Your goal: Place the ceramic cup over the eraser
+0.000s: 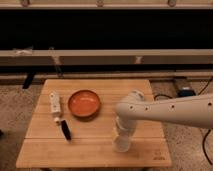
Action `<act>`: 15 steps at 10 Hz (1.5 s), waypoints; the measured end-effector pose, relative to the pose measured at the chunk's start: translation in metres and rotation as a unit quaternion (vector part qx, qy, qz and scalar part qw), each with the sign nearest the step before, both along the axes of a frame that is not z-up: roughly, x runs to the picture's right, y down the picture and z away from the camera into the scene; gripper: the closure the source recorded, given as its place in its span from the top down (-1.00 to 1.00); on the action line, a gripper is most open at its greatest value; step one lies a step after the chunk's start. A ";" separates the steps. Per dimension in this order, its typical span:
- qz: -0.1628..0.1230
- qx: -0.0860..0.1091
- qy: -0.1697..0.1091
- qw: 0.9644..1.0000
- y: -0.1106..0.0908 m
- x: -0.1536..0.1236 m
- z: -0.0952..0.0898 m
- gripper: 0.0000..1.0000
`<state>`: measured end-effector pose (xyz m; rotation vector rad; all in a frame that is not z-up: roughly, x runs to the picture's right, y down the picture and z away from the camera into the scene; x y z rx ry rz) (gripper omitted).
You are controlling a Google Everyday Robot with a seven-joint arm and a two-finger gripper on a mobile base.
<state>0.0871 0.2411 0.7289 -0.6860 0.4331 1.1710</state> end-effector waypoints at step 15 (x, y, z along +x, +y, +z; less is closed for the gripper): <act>-0.130 0.044 -0.092 0.986 -0.093 -0.086 -0.065 -0.84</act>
